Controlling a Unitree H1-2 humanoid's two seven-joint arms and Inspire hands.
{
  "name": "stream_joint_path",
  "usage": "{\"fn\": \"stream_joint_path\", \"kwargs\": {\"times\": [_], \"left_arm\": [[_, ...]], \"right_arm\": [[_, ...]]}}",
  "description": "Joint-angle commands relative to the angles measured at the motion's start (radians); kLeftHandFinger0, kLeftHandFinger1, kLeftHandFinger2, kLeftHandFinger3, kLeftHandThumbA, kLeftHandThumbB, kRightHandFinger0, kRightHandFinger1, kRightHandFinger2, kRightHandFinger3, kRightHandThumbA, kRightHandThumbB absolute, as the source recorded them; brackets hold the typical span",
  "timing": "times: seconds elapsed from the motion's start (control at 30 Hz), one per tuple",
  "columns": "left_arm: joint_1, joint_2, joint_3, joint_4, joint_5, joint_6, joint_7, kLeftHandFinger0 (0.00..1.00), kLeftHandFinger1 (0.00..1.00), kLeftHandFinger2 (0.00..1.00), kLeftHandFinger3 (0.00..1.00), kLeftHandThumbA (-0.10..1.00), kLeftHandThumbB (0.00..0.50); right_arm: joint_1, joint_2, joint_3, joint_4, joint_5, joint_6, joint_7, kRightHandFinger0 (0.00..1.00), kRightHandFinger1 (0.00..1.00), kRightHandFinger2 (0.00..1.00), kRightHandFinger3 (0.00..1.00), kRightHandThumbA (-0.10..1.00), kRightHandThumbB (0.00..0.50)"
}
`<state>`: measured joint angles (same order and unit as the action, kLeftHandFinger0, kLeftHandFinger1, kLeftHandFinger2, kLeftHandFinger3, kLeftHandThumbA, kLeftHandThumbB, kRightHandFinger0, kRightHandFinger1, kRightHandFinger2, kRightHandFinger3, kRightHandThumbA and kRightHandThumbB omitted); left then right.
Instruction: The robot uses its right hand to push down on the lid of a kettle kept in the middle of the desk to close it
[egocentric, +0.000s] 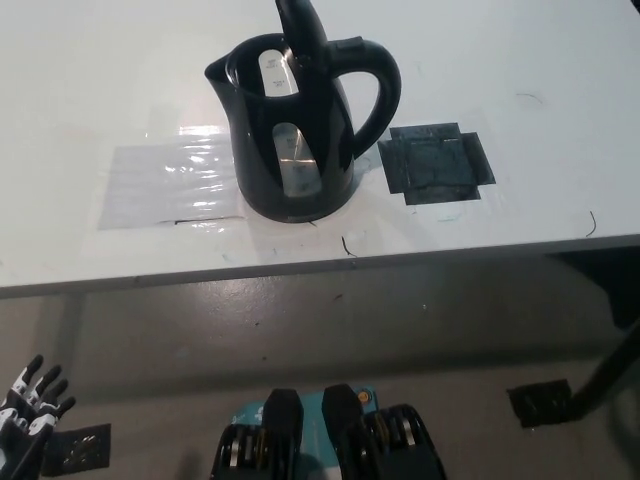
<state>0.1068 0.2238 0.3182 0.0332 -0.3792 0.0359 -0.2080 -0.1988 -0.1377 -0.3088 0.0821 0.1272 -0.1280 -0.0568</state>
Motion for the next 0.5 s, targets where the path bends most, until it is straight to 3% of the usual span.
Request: {"fn": "stream_joint_path", "kwargs": {"times": [0.0, 0.07, 0.23, 0.37, 0.47], "left_arm": [[0.031, 0.033, 0.015, -0.04, -0.041, -0.019, -0.035, 1.0, 1.0, 1.0, 1.0, 0.31, 0.236], [0.035, 0.033, 0.016, -0.037, -0.042, -0.019, -0.036, 1.0, 1.0, 1.0, 1.0, 0.3, 0.241], [0.052, 0.025, 0.013, -0.037, -0.029, -0.023, -0.027, 1.0, 1.0, 1.0, 1.0, 0.33, 0.262], [0.057, 0.015, 0.011, -0.039, -0.031, -0.019, -0.023, 1.0, 1.0, 1.0, 1.0, 0.33, 0.267], [0.068, 0.012, 0.005, -0.041, -0.025, -0.019, -0.023, 1.0, 1.0, 1.0, 1.0, 0.34, 0.268]], "right_arm": [[-0.129, -0.04, 0.11, -0.465, -0.125, 0.193, 0.035, 0.93, 1.0, 1.0, 1.0, 0.59, 0.201], [-0.217, -0.044, 0.14, -0.515, -0.122, 0.275, 0.042, 0.94, 1.0, 1.0, 1.0, 0.56, 0.17], [-0.515, -0.008, 0.24, -0.466, -0.176, 0.427, 0.044, 0.94, 1.0, 1.0, 1.0, 0.47, 0.167], [-0.621, 0.025, 0.288, -0.357, -0.188, 0.418, 0.036, 0.96, 1.0, 1.0, 1.0, 0.39, 0.12], [-0.69, 0.073, 0.296, -0.238, -0.108, 0.353, 0.036, 1.0, 1.0, 1.0, 1.0, 0.36, 0.132]]}}
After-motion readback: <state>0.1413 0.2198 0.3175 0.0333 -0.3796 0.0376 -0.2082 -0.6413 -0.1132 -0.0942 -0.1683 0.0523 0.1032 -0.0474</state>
